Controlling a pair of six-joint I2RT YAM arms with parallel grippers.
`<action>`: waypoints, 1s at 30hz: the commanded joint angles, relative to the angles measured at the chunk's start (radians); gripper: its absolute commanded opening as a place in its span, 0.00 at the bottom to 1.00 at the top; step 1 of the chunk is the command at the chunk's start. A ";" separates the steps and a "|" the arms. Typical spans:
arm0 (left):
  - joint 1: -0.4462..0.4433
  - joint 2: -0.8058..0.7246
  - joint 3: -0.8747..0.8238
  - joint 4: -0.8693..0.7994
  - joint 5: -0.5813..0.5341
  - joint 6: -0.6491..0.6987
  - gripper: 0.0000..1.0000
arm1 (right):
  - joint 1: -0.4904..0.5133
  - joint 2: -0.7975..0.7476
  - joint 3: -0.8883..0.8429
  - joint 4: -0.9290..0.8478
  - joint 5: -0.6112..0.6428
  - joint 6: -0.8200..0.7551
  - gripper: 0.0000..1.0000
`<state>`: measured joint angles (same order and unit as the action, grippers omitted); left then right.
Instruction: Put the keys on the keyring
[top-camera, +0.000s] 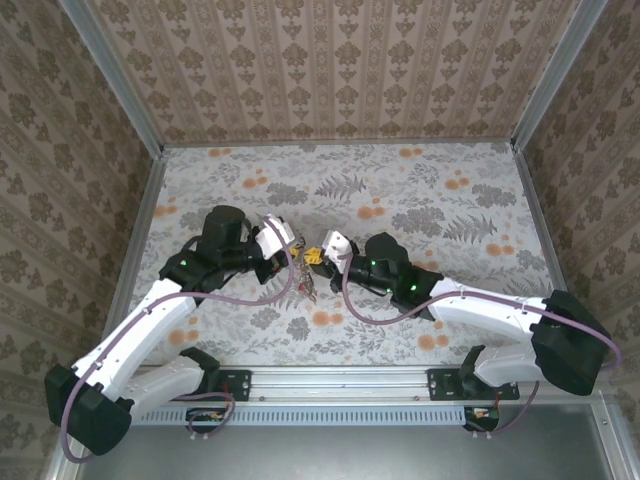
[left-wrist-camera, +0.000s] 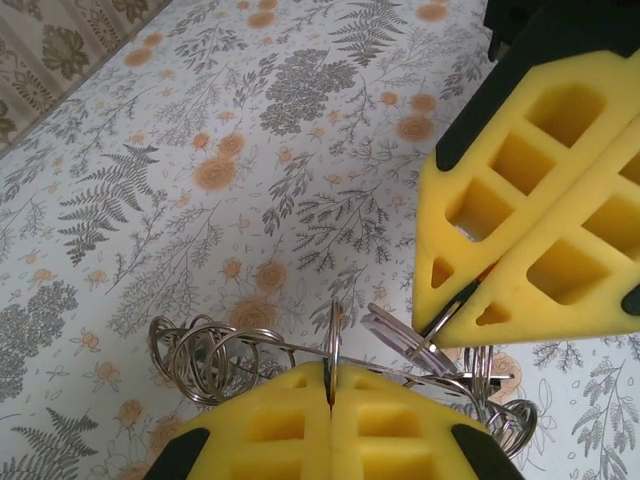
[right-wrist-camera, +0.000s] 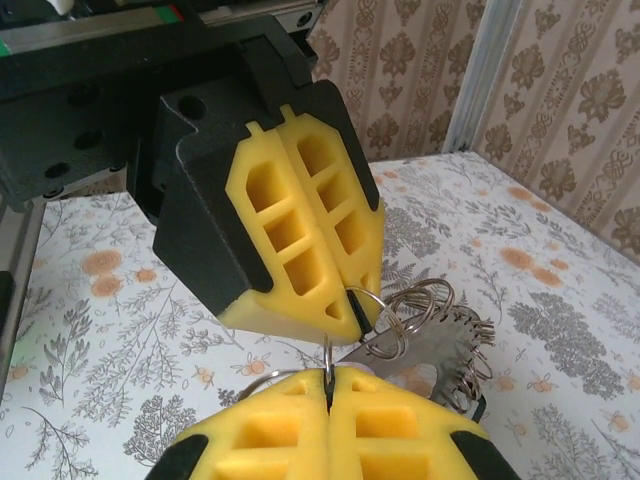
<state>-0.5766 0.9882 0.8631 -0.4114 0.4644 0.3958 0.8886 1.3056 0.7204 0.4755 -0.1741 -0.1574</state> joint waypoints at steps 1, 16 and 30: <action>-0.009 -0.014 -0.002 0.044 -0.011 -0.015 0.00 | 0.005 0.018 0.043 0.056 0.047 0.052 0.00; -0.016 -0.015 -0.007 0.050 -0.003 -0.020 0.00 | 0.006 0.054 0.050 0.138 0.063 0.109 0.00; -0.016 -0.026 -0.006 0.074 -0.066 -0.028 0.00 | 0.007 0.001 -0.004 0.083 0.061 0.077 0.00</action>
<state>-0.5838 0.9848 0.8520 -0.3927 0.4061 0.3843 0.8886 1.3411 0.7319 0.5694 -0.1223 -0.0746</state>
